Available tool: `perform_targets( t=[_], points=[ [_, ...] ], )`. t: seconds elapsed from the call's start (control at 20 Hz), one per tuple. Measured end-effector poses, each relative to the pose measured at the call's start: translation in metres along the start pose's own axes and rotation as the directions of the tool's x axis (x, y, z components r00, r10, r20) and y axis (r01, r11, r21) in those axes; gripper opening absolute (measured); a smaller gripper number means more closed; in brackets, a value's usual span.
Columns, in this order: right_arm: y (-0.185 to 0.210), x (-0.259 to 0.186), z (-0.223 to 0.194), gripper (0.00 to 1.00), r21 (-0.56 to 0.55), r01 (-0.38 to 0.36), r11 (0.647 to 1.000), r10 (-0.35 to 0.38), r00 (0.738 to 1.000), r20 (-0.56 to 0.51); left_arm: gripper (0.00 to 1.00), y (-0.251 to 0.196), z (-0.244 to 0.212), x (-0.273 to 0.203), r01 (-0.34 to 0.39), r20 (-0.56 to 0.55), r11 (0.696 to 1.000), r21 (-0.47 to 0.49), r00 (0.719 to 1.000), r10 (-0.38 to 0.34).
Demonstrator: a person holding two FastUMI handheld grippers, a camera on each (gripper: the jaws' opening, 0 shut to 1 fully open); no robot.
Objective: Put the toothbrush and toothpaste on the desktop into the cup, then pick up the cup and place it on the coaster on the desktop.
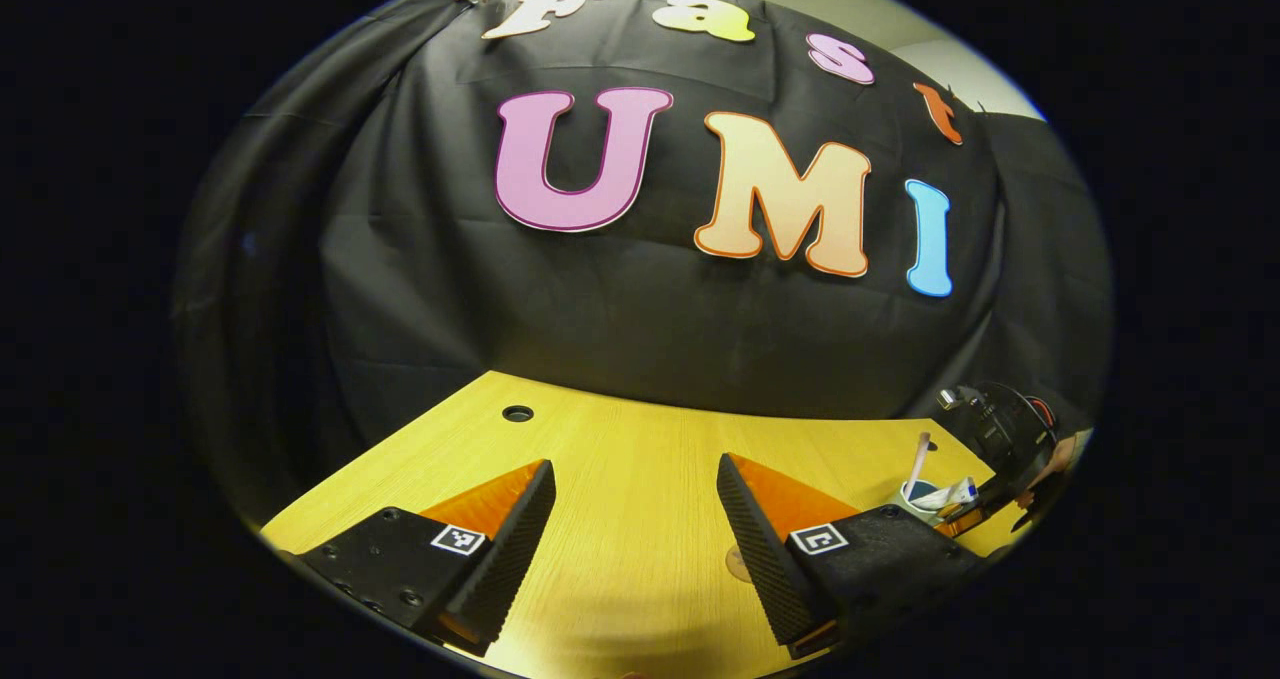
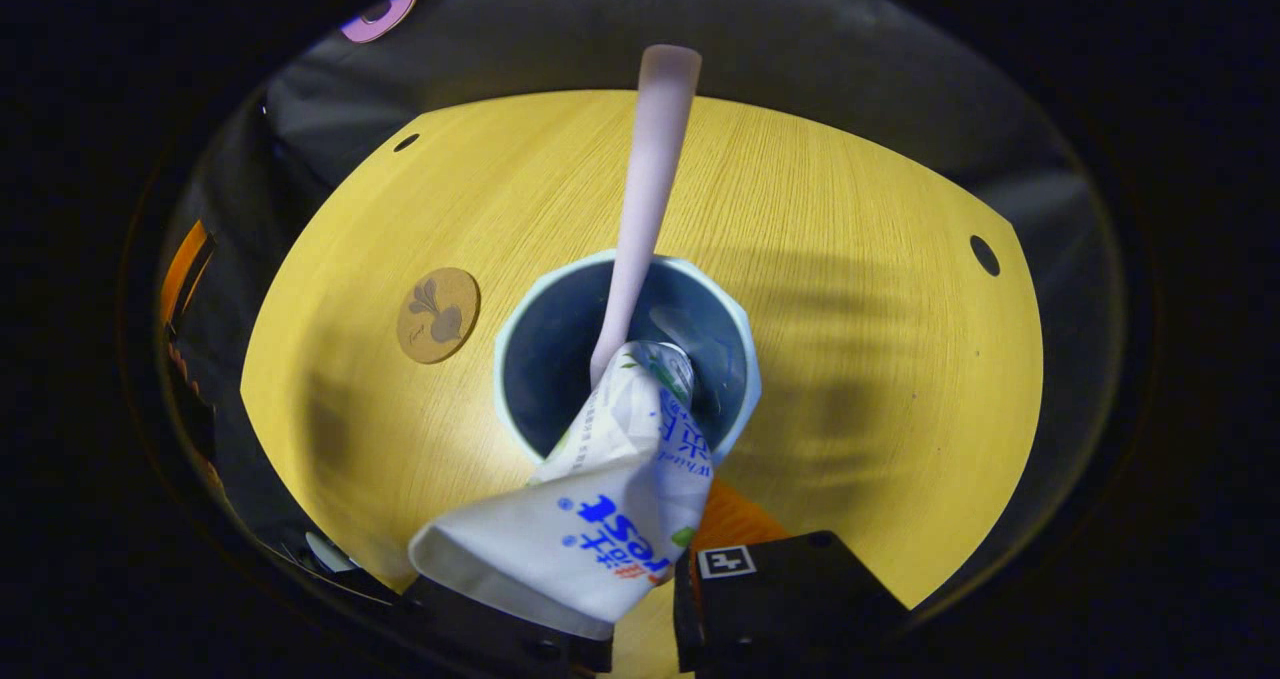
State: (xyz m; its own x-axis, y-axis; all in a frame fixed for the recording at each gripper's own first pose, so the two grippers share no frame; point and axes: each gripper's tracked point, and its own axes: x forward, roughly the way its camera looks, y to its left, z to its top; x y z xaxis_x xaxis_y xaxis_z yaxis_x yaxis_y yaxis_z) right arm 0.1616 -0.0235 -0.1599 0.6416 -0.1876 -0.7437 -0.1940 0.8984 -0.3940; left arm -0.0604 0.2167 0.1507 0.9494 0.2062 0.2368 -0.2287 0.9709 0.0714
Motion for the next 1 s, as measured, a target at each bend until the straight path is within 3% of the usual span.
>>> perform_targets(
  t=[0.1,0.25,0.4,0.6,1.0],
  points=[
    [-0.001,-0.002,0.003,0.27,-0.019,0.014,1.0,-0.014,1.0,0.013,0.94,0.002,0.0,-0.001,0.005,-0.001,1.0,0.002,1.0,-0.005],
    [0.009,-0.018,0.014,0.26,-0.016,-0.021,1.0,0.021,0.998,0.051,0.94,0.008,-0.003,-0.004,0.005,-0.006,1.0,0.002,1.0,-0.005],
    [0.033,-0.026,0.021,0.27,-0.046,-0.022,0.999,0.026,0.996,0.082,0.95,0.016,-0.006,-0.011,0.003,-0.017,1.0,-0.009,1.0,-0.003],
    [0.079,-0.028,0.034,0.26,-0.096,-0.08,0.992,0.088,0.992,0.088,0.94,0.03,-0.012,-0.023,-0.005,-0.037,1.0,-0.001,0.999,0.005],
    [0.147,-0.011,0.061,0.26,-0.193,-0.079,0.978,0.094,0.993,0.07,0.94,0.075,-0.023,-0.048,-0.061,-0.068,0.998,0.034,0.996,0.063]
  ],
)
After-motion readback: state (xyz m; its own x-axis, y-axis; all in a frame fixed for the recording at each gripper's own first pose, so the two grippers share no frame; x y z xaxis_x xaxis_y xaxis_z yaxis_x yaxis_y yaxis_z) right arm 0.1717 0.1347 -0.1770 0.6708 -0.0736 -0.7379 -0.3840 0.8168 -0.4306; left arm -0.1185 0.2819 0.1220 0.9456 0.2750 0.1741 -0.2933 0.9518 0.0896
